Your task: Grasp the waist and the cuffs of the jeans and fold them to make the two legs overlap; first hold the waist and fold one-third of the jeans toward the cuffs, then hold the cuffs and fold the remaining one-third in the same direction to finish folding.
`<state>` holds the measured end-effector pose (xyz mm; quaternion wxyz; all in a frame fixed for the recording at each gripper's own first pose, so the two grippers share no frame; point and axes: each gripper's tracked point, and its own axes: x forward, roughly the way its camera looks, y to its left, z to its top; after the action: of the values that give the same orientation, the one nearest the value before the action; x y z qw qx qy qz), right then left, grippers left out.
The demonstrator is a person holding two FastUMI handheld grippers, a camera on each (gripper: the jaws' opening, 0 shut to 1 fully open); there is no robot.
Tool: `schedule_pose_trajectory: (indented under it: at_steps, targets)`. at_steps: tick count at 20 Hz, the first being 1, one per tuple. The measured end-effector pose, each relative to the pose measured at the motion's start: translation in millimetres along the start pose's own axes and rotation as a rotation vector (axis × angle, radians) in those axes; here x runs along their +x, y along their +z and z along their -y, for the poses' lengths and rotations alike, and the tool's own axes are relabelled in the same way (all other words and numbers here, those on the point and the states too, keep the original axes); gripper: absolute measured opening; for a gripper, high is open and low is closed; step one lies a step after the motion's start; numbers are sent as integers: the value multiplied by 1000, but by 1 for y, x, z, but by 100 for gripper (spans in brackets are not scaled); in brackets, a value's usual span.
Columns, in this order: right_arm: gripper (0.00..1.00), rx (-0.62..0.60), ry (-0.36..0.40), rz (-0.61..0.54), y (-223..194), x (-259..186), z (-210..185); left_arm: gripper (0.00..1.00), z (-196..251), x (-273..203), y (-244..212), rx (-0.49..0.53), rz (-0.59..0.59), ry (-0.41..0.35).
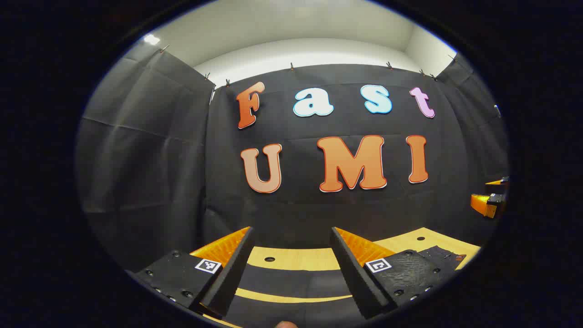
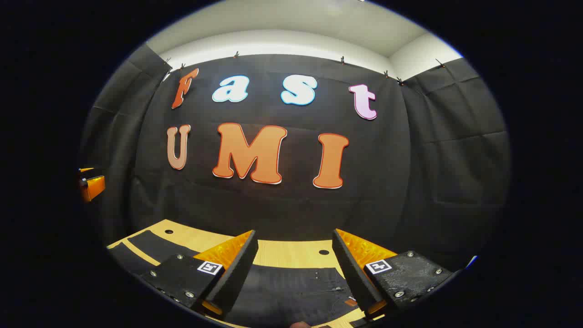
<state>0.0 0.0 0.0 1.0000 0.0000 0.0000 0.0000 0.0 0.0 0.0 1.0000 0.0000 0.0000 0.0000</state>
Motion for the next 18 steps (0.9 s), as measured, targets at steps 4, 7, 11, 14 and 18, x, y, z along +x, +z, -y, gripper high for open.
schedule_pose_trajectory:
  at_steps: [4,7,11,14,18]
  targets:
    - [98,-55,9,-33,-6,-3,0,100,5,11,-14,-8,-32,-1]
    - [98,-38,41,-64,-16,8,-5,100,8,9,-18,-15,-60,30]
    - [98,-7,64,-54,-11,29,-4,100,8,17,-13,6,-59,72]
    - [98,-12,67,-43,-14,37,3,100,10,19,-17,-3,-76,82]
    - [99,39,64,-164,-52,44,19,99,-3,30,-51,-51,-191,122]
